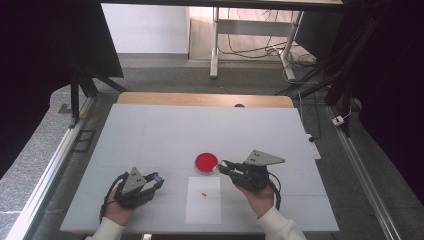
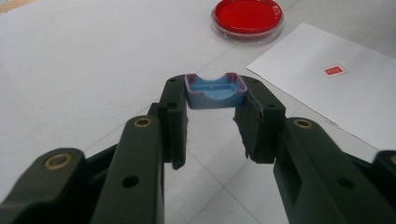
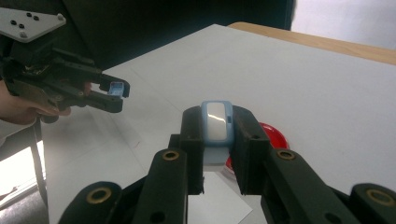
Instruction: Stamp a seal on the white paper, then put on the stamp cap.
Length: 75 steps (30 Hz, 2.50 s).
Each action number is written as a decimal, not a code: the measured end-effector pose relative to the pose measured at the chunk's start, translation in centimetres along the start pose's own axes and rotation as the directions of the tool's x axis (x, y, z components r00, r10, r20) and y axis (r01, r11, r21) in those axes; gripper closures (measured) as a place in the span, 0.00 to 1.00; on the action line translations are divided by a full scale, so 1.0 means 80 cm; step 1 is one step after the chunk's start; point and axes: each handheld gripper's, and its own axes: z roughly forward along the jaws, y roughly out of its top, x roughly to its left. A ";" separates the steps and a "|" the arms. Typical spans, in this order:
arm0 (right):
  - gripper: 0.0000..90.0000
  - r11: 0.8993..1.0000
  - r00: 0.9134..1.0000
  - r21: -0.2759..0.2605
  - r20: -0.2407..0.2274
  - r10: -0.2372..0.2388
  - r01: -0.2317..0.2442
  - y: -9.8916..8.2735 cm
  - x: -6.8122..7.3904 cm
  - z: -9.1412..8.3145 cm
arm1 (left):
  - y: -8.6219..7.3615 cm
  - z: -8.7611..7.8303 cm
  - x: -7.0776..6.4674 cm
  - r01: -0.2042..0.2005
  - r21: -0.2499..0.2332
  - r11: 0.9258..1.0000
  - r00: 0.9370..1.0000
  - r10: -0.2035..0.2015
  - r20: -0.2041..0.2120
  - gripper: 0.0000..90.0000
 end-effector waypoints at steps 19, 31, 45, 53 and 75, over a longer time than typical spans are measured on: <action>0.84 1.000 1.000 -0.006 0.002 -0.006 0.006 0.000 0.001 -0.002 | 0.003 0.003 -0.001 -0.008 -0.003 1.000 1.000 0.008 0.008 0.71; 0.84 1.000 1.000 -0.002 0.003 -0.013 0.013 0.000 0.002 -0.001 | 0.007 0.006 -0.008 -0.019 -0.007 1.000 1.000 0.019 0.017 0.71; 0.84 1.000 1.000 0.002 0.000 -0.014 0.014 -0.002 0.007 0.002 | 0.017 0.018 -0.026 -0.054 -0.004 0.999 0.997 0.054 0.047 0.71; 0.84 1.000 1.000 -0.001 -0.009 -0.018 0.018 -0.001 0.011 0.004 | 0.022 0.024 -0.031 -0.065 -0.006 0.998 0.996 0.066 0.059 0.71; 0.84 1.000 1.000 -0.009 -0.013 -0.018 0.018 -0.002 0.014 0.007 | 0.039 0.043 -0.051 -0.115 -0.001 0.993 0.989 0.114 0.095 0.71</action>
